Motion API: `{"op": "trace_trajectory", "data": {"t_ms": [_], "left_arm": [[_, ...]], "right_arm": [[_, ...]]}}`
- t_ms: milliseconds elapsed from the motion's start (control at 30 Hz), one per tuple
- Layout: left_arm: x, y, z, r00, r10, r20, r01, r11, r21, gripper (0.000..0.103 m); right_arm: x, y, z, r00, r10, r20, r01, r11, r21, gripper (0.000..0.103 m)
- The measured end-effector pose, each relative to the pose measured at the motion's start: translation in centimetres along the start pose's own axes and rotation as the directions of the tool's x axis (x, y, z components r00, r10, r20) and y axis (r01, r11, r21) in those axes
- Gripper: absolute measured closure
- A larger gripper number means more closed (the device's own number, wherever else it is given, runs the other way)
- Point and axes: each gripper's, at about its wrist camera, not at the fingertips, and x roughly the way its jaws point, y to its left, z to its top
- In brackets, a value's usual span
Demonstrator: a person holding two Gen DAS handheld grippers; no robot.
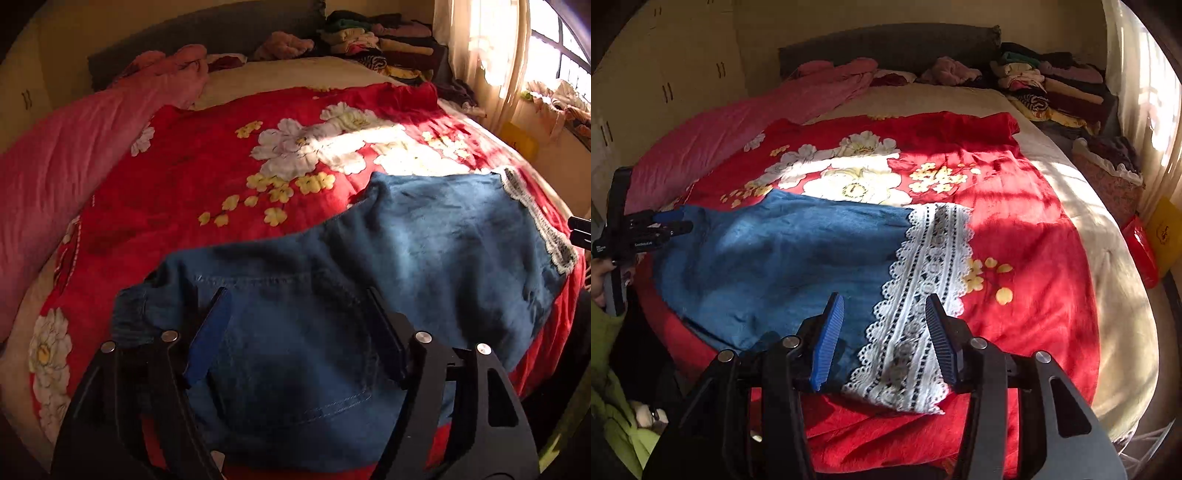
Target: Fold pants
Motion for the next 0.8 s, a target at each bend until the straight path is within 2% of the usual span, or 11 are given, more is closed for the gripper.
{"op": "trace_trajectory", "data": {"t_ms": [67, 133, 233, 367, 533, 633, 733, 800], "left_arm": [[1.2, 0.8, -1.7, 0.992, 0.113, -0.054, -0.112, 0.994, 0.02, 0.036], [1.5, 2.4, -2.9, 0.992, 0.105, -0.064, -0.105, 0.994, 0.005, 0.035], [1.1, 3.6, -3.3, 0.996, 0.07, -0.046, -0.071, 0.997, -0.007, 0.037], [1.7, 4.1, -2.9, 0.998, 0.048, -0.047, -0.048, 0.999, -0.006, 0.037], [1.9, 4.5, -3.1, 0.999, 0.022, -0.03, -0.023, 1.0, -0.014, 0.037], [0.8, 4.4, -3.0, 1.0, 0.011, -0.026, -0.012, 0.999, -0.037, 0.037], [-2.0, 2.9, -2.1, 0.999, 0.002, 0.038, -0.002, 1.0, -0.019, 0.036], [-3.2, 1.2, -1.3, 0.997, -0.01, 0.078, 0.009, 1.0, 0.012, 0.032]], "right_arm": [[1.8, 1.4, -0.4, 0.995, -0.079, -0.067, 0.076, 0.996, -0.048, 0.058], [3.3, 1.6, -0.9, 0.98, -0.144, -0.135, 0.135, 0.988, -0.072, 0.058], [4.2, 0.1, -2.1, 0.973, -0.12, -0.197, 0.12, 0.993, -0.012, 0.06], [3.6, -0.5, -2.6, 0.976, -0.106, -0.189, 0.113, 0.993, 0.024, 0.063], [3.8, -0.4, -2.9, 0.976, -0.112, -0.186, 0.118, 0.993, 0.024, 0.063], [2.6, -0.3, -2.6, 0.984, -0.077, -0.16, 0.086, 0.995, 0.048, 0.061], [-0.5, 0.7, -1.9, 0.999, -0.031, -0.038, 0.033, 0.997, 0.076, 0.049], [-1.6, 1.7, -1.3, 1.0, -0.014, 0.023, 0.012, 0.996, 0.088, 0.036]]}}
